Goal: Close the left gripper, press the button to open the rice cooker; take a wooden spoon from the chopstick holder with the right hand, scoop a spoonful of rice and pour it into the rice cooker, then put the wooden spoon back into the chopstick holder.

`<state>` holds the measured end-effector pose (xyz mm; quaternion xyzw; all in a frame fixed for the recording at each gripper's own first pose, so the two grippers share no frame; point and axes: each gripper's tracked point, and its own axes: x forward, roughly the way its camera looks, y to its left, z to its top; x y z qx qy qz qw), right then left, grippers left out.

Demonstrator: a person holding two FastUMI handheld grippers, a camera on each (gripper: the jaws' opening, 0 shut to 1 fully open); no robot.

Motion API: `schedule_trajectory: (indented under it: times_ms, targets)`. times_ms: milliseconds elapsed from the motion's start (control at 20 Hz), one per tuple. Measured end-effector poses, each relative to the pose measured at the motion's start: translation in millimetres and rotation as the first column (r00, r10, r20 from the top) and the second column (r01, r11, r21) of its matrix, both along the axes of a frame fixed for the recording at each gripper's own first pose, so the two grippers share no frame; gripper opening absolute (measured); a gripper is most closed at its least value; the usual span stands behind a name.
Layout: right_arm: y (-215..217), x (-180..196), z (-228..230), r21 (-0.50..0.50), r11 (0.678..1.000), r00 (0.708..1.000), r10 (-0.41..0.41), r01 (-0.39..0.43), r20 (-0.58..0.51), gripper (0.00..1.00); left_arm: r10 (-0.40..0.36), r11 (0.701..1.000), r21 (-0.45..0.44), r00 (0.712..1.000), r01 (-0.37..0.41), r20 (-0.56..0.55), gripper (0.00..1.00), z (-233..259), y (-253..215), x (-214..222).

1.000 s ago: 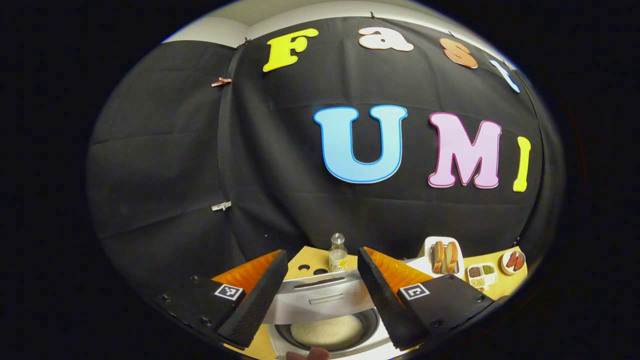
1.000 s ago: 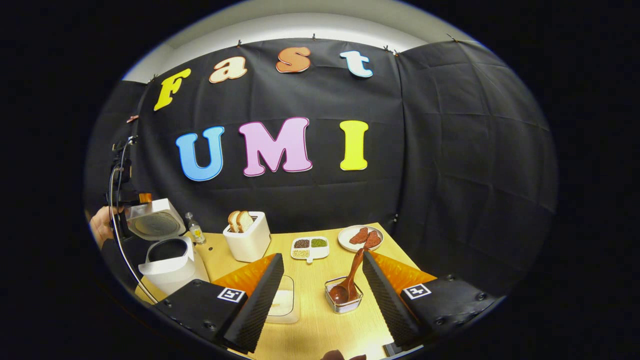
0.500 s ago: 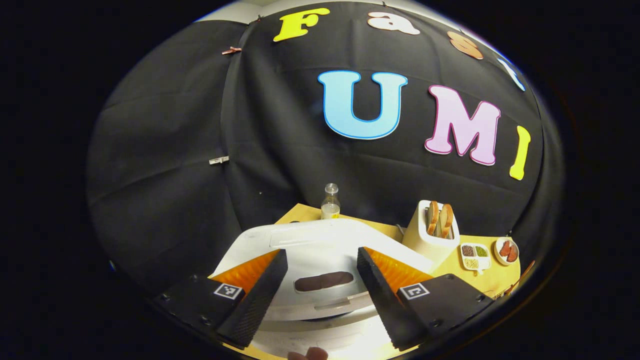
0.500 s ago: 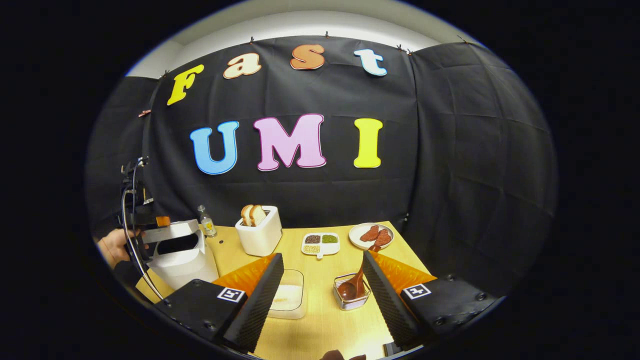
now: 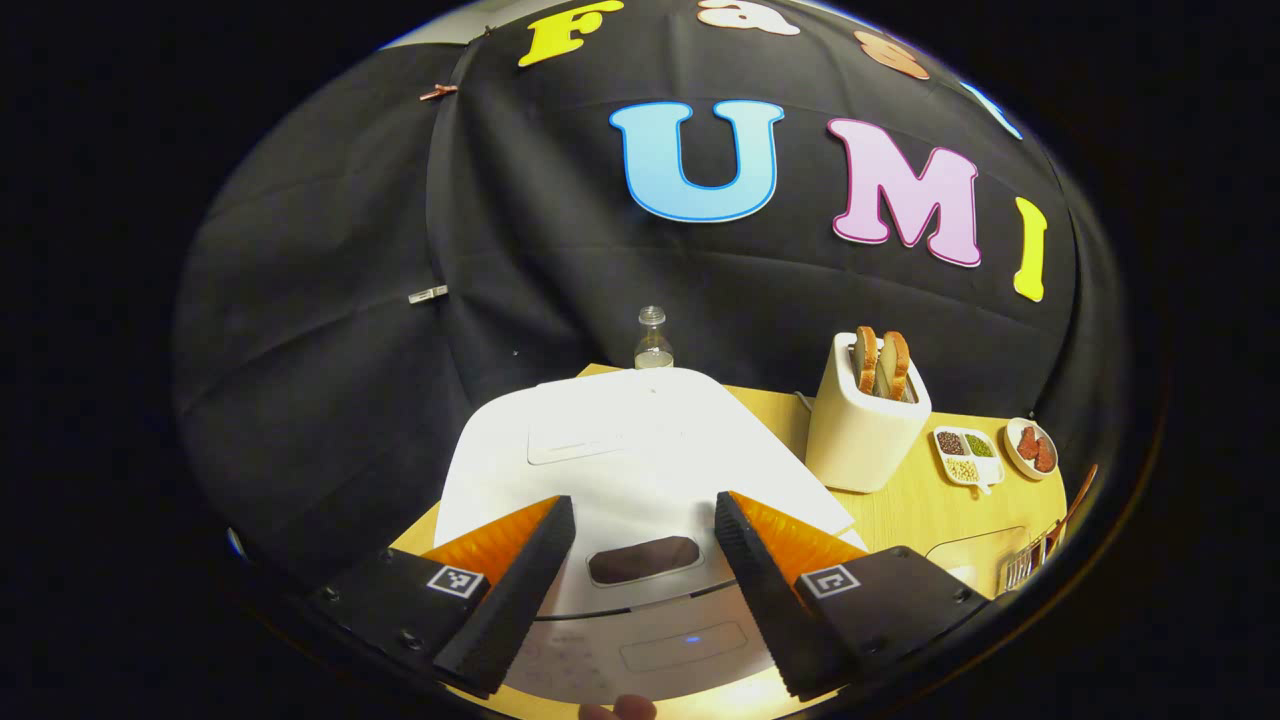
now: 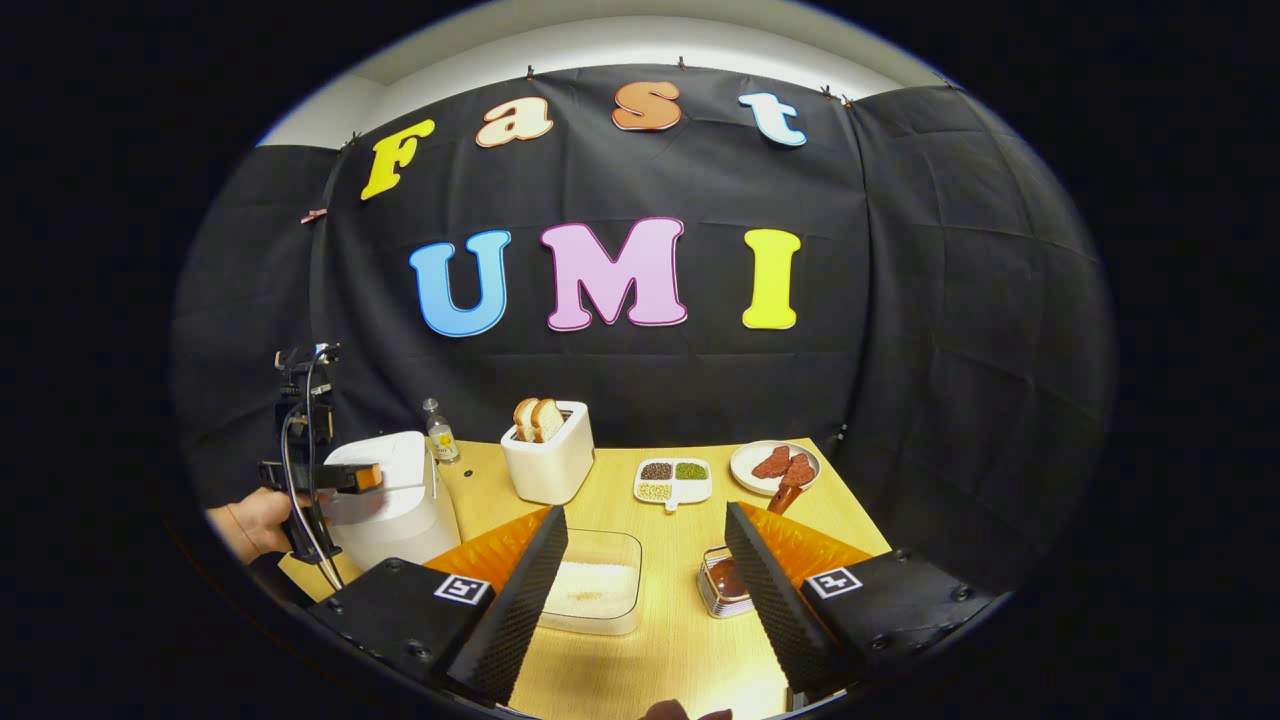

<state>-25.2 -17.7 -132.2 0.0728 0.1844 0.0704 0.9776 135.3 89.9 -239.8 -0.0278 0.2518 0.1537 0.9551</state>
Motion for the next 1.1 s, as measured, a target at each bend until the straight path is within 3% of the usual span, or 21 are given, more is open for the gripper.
schedule_trajectory:
  times_ms: [800,1100]
  targets:
    - [-1,0,2,0.017,1.0,1.0,0.003,-0.003,0.006,0.99,-0.004,1.0,0.007,0.999,0.003,0.034,0.99,-1,-4,-1]
    - [-4,1,9,0.01,1.0,1.0,-0.001,0.0,0.023,0.99,-0.027,1.0,0.0,0.994,0.027,0.107,0.95,24,-5,2]
